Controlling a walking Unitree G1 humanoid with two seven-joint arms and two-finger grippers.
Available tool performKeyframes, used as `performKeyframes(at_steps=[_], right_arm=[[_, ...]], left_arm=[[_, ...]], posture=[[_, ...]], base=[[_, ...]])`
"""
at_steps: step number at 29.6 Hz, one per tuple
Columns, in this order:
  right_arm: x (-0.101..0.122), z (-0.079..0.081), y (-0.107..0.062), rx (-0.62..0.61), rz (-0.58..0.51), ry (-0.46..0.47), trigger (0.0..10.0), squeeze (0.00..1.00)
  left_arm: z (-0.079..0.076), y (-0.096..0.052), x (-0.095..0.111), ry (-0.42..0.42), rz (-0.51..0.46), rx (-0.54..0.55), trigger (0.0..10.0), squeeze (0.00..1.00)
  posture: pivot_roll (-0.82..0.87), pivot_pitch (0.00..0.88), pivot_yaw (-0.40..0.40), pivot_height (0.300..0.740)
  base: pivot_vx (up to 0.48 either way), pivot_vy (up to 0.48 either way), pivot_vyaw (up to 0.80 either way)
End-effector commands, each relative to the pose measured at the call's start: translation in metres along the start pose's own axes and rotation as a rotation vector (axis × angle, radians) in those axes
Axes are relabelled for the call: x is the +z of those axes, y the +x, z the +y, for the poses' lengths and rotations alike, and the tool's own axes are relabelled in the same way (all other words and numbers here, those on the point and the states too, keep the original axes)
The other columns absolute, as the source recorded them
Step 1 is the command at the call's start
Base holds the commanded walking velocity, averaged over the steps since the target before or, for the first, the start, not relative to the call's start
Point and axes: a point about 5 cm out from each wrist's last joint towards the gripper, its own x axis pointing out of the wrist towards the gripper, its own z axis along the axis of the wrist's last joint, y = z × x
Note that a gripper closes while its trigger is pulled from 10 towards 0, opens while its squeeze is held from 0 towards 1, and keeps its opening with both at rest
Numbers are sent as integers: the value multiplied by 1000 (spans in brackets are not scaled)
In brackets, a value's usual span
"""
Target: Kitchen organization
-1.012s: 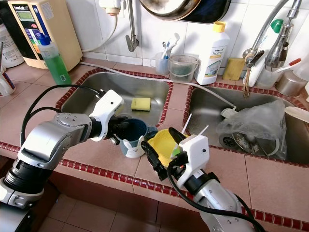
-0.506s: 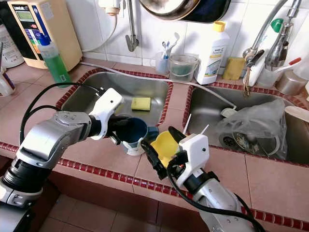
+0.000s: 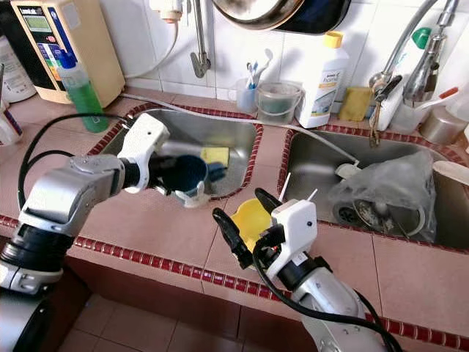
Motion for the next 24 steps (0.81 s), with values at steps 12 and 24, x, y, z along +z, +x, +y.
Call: performKeyframes(at_steps=[12,24], right_arm=[[3,1,0,12,0,15,10000,0],[2,-2,-11,-40,29,23,10000,0]], left_arm=[[10,29,-1,-99,-186,161,10000,0],[3,55,-20,-65,-278,275,10000,0]], posture=[[-28,0,37,740],[-73,10,30,740]], base=[[0,0,0],[0,0,0]])
